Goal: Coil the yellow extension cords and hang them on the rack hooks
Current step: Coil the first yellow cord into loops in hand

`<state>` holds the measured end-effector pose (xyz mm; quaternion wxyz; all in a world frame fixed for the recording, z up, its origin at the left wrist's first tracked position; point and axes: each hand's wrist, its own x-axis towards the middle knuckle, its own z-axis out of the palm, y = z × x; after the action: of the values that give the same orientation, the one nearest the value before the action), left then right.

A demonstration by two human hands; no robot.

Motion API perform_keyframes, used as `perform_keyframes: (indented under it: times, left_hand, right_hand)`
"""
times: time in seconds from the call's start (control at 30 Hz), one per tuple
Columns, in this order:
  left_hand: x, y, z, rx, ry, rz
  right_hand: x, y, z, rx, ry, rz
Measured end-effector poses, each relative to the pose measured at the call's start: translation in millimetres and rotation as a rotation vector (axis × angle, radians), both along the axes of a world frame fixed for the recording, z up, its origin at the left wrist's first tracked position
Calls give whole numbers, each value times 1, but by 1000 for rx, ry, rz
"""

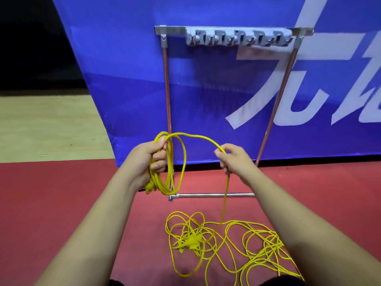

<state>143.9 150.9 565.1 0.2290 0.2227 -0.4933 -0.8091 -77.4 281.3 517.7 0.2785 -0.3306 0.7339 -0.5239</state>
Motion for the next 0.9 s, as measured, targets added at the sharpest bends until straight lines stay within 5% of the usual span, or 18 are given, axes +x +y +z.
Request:
perform_keyframes:
  times: [0.13,0.3,0.57,0.77,0.9]
  left_hand:
    - [7,0,-11,37,-12,-160]
    - [5,-4,-28,68,-24,-176]
    - [4,-1,-88,-29,-182,-344]
    - [-4,-5,-112,254,104,-252]
    - [-8,-15,-111,277,203,-180]
  right_hand:
    - [10,6,-15,-70,-81,53]
    - [19,6,-26,-75,124,265]
    - [3,-6,-76,-211,49,-67]
    - [4,-17,-132,-95,-19,-15]
    - [-3,-20,-160,65,31,60]
